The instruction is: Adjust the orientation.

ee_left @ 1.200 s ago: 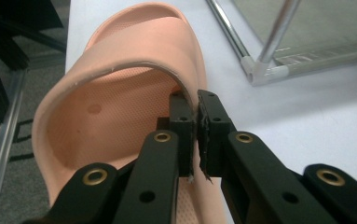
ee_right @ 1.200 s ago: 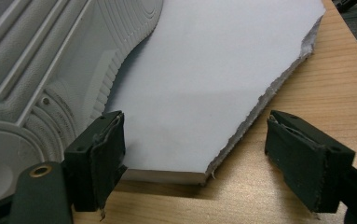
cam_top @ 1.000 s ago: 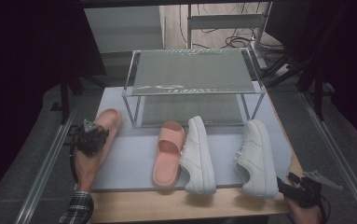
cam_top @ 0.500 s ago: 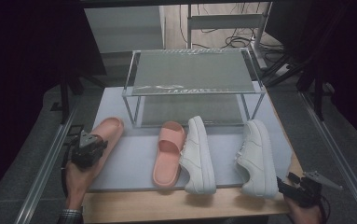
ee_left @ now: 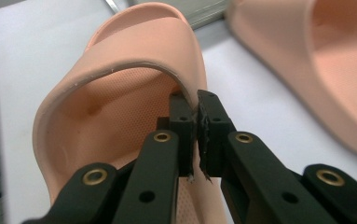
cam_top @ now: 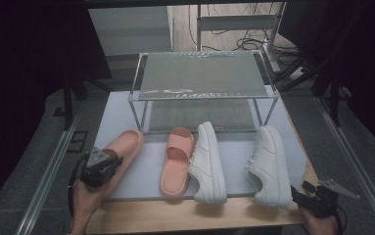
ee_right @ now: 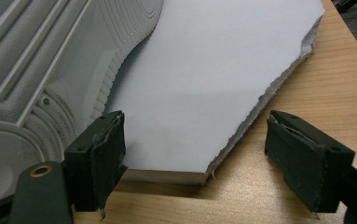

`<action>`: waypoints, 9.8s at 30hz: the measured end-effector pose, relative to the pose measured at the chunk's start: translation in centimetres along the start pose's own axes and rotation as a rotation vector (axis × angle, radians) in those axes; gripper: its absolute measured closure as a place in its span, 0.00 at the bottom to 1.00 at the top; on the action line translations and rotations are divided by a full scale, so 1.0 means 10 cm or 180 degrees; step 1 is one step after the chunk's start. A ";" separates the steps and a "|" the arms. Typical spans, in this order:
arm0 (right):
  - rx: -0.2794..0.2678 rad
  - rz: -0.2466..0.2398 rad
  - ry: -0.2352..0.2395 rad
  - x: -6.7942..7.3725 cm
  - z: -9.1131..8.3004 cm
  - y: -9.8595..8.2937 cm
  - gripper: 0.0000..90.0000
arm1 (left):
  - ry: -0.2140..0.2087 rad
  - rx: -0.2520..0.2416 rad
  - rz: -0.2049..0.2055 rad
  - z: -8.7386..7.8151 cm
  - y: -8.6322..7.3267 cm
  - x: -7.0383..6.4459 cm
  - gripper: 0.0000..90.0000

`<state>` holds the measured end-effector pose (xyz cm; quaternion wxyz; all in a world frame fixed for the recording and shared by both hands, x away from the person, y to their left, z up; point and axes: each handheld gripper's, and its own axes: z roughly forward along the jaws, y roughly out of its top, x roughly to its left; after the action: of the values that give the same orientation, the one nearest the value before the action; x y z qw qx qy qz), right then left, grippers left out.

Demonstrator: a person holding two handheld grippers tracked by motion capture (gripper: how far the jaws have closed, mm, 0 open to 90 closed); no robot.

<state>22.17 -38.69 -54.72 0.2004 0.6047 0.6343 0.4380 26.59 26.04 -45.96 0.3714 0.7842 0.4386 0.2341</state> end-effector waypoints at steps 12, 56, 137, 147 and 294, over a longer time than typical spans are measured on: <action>-0.0001 0.0000 0.0002 0.00 0.00 0.00 0.23 | -0.0090 -0.0019 0.0044 0.22 0.18 -0.29 0.95; 0.0006 -0.0016 0.0003 0.00 0.00 0.00 0.23 | 0.0426 -0.0014 -0.0158 1.38 0.78 -0.49 0.90; 0.0005 -0.0013 0.0002 0.00 0.00 0.00 0.23 | 0.0084 0.0144 -0.0149 1.06 0.31 -0.38 1.00; 0.0004 -0.0013 0.0003 0.00 0.00 0.00 0.23 | 0.0137 0.0163 -0.0175 1.28 0.45 -0.32 1.00; 0.0002 -0.0013 0.0019 0.00 0.00 0.00 0.23 | 0.0059 0.0007 -0.0393 1.15 1.07 -0.49 0.93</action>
<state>22.18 -38.71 -54.73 0.1991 0.6022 0.6363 0.4392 37.63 13.87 -44.83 0.3802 0.7539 0.4897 0.2175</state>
